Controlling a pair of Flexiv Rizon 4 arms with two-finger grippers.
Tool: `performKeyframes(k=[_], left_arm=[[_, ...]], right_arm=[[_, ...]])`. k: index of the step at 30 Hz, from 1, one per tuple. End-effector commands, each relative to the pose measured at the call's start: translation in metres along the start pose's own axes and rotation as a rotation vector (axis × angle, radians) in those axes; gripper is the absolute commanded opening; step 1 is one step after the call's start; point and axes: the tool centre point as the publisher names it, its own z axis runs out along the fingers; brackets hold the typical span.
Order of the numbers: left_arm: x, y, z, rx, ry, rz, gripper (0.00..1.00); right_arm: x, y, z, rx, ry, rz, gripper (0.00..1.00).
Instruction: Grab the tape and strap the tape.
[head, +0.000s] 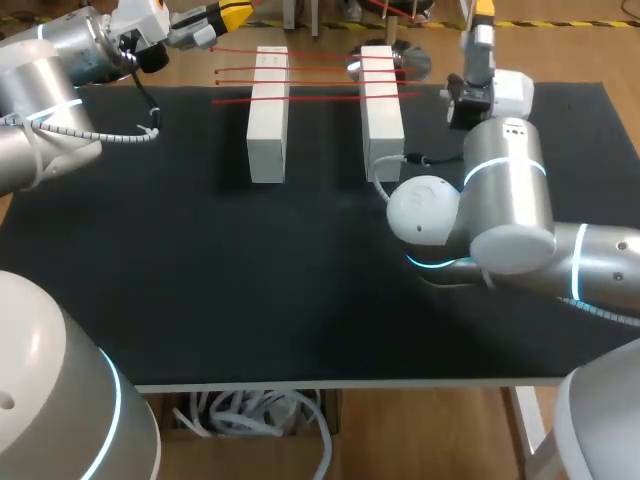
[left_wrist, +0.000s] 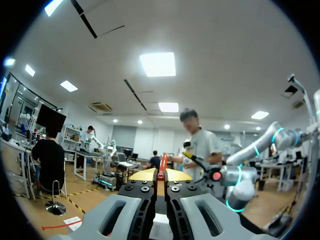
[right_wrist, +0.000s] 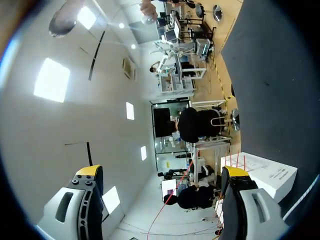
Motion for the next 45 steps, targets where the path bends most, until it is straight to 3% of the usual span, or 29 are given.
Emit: performKeyframes(k=[1,10,31,45], left_arm=[[0.0,0.001,0.0,0.001,-0.002,0.001,0.0],[0.0,0.001,0.0,0.001,-0.002,0.001,0.0],[0.0,0.001,0.0,0.001,-0.002,0.001,0.0],[0.0,0.001,0.0,0.001,-0.002,0.001,0.0]], right_arm=[[-0.002,-0.016,0.004,-0.008,-0.008,0.015,1.0],[-0.001,-0.04,0.012,0.016,-0.006,0.042,1.0],[0.01,-0.048,0.045,-0.004,0.059,0.044,1.0],[0.004,-0.054,0.046,-0.004,0.048,0.026,1.0]])
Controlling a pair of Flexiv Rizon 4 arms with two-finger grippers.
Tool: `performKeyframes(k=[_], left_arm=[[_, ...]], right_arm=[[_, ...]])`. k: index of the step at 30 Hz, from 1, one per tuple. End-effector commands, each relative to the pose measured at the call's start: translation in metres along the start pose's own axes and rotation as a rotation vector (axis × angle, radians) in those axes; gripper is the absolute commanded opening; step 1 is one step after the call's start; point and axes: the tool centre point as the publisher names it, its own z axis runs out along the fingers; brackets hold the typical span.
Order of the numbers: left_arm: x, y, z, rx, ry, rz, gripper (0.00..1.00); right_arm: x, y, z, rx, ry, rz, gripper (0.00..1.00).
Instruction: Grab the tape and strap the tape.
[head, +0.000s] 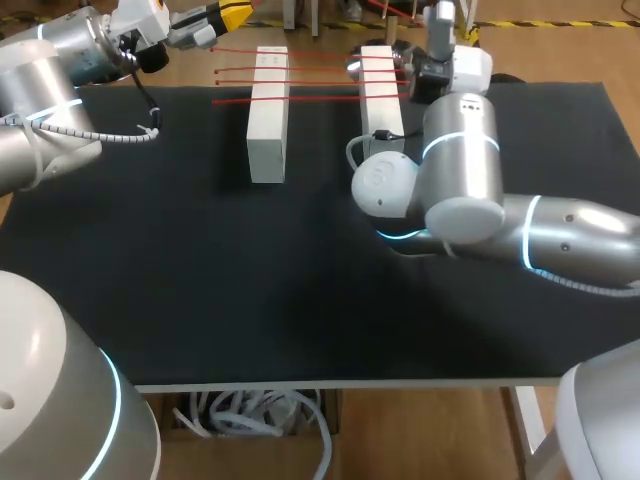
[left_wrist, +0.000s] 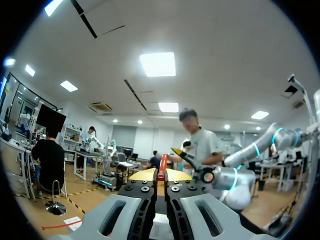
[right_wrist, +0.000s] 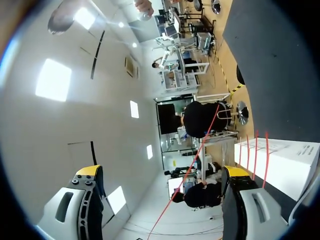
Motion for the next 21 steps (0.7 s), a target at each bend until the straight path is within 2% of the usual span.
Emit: performKeyframes(k=[1,5,7,9,10,11,12,13,21], left_arm=[[0.0004,0.0006,0.0003,0.002,-0.002,0.001,0.0],[0.0004,0.0006,0.0003,0.002,-0.002,0.001,0.0],[0.0004,0.0006,0.0003,0.002,-0.002,0.001,0.0],[0.0004,0.0006,0.0003,0.002,-0.002,0.001,0.0],[0.0004,0.0006,0.0003,0.002,-0.002,0.001,0.0],[0.0004,0.0006,0.0003,0.002,-0.002,0.001,0.0],[0.0004,0.0006,0.0003,0.002,-0.002,0.001,0.0],[0.0004,0.0006,0.0003,0.002,-0.002,0.001,0.0],[0.0004,0.0006,0.0003,0.002,-0.002,0.001,0.0]], right_arm=[[0.0005,-0.0031,-0.0004,-0.007,-0.003,-0.009,1.0],[-0.0001,-0.0027,-0.0004,-0.014,-0.005,-0.019,1.0],[-0.0005,-0.0022,-0.001,-0.014,-0.005,-0.022,0.87],[-0.0008,-0.0018,-0.002,-0.016,-0.006,-0.023,0.61],[-0.0011,-0.0017,-0.0024,-0.016,-0.007,-0.025,0.57],[-0.0014,-0.0016,-0.0027,-0.016,-0.007,-0.026,0.57],[-0.0017,-0.0014,-0.0031,-0.018,-0.009,-0.027,0.49],[-0.002,-0.0013,-0.0034,-0.019,-0.01,-0.03,0.45],[-0.0018,-0.0009,-0.0045,-0.021,-0.008,-0.031,0.45]])
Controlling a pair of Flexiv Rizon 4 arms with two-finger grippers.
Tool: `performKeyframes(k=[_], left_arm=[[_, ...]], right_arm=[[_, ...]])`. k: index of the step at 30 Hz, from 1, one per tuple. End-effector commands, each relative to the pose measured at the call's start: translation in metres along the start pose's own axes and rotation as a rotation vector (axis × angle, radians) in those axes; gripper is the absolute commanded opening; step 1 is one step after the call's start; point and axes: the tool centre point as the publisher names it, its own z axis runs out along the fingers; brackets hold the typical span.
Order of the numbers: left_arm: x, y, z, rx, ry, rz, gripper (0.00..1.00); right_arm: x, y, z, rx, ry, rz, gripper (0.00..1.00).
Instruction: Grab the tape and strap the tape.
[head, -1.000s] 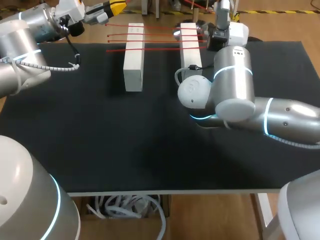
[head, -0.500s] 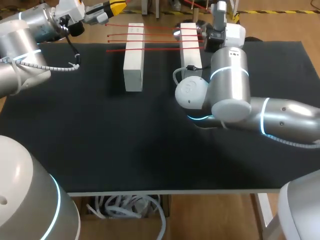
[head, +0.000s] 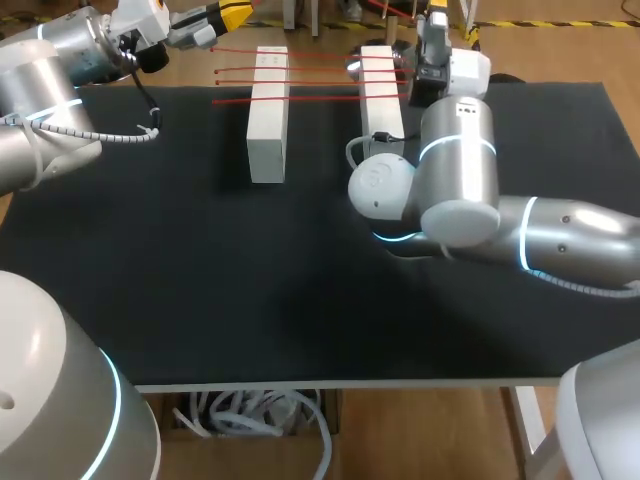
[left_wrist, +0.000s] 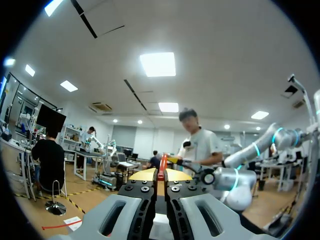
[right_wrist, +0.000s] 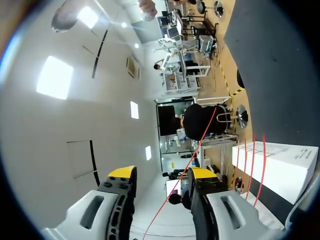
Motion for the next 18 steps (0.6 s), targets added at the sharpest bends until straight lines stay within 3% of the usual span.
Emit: performKeyframes(k=[1,8,9,10,18], left_arm=[[0.0004,0.0006,0.0003,0.002,-0.002,0.001,0.0],[0.0004,0.0006,0.0003,0.002,-0.002,0.001,0.0],[0.0004,0.0006,0.0003,0.002,-0.002,0.001,0.0],[0.0004,0.0006,0.0003,0.002,-0.002,0.001,0.0],[0.0004,0.0006,0.0003,0.002,-0.002,0.001,0.0]], right_arm=[[0.0017,-0.0013,-0.0008,-0.007,-0.006,-0.002,0.45],[0.0015,-0.0006,-0.0019,-0.01,-0.005,-0.01,0.31],[0.0013,-0.0004,-0.0021,-0.011,-0.005,-0.011,0.09],[0.0011,-0.0003,-0.0023,-0.013,-0.006,-0.01,0.0],[-0.0009,0.0014,-0.0032,-0.02,-0.005,-0.01,0.0]])
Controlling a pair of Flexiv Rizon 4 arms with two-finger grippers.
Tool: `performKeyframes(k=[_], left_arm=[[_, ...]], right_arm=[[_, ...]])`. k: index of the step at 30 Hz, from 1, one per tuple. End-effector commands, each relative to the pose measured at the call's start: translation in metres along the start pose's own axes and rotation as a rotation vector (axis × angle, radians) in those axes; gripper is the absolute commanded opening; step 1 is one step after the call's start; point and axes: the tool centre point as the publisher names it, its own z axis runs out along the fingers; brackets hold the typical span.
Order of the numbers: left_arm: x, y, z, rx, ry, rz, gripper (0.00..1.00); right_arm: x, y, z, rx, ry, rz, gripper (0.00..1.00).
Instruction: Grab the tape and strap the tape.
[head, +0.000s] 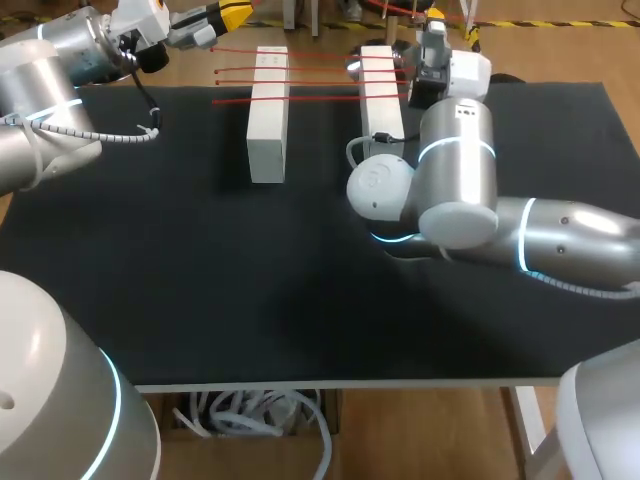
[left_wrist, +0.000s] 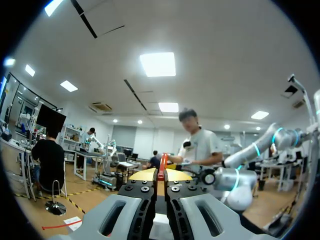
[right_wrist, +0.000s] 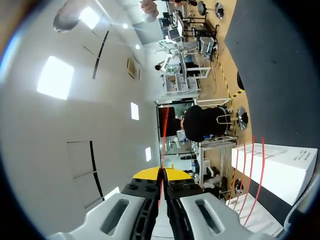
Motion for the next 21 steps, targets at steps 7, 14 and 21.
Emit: performKeyframes(k=[7,14,21], left_arm=[[0.0004,0.0006,0.0003,0.002,-0.002,0.001,0.0],[0.0004,0.0006,0.0003,0.002,-0.002,0.001,0.0],[0.0004,0.0006,0.0003,0.002,-0.002,0.001,0.0]], right_arm=[[-0.0015,0.0002,-0.0019,-0.011,-0.011,-0.006,0.0],[-0.0026,0.0008,-0.004,-0.009,-0.012,-0.015,0.0],[-0.0039,-0.0001,-0.0062,-0.002,-0.011,-0.027,0.0]])
